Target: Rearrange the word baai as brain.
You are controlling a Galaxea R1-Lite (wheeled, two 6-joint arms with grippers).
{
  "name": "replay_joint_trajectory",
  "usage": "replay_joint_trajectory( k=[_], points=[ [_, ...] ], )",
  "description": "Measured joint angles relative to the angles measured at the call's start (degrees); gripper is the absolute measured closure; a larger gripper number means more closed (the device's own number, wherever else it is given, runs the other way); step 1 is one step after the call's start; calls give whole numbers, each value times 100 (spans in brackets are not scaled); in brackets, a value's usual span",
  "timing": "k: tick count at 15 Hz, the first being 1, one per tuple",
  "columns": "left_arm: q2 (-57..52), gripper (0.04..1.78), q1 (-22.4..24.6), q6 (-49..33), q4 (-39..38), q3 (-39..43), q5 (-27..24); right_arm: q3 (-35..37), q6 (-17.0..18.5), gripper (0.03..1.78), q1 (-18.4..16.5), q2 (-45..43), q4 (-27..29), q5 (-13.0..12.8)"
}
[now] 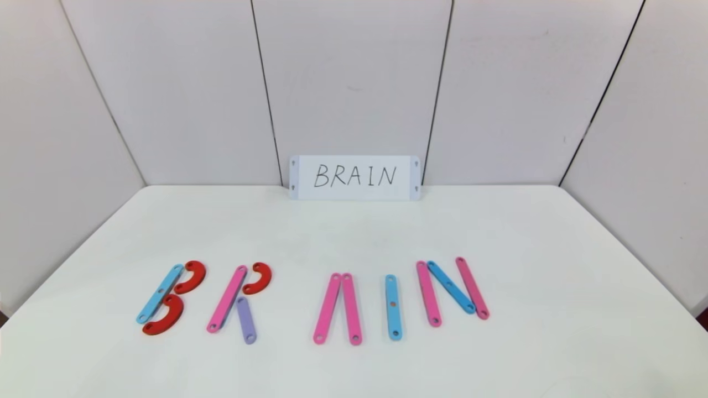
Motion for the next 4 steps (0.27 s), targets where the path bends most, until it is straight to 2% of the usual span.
replay_joint_trajectory(
  k=[4],
  points=[
    [-2, 8, 0, -302, 13, 2, 38, 0, 115, 8, 5, 2, -4, -1]
  ],
)
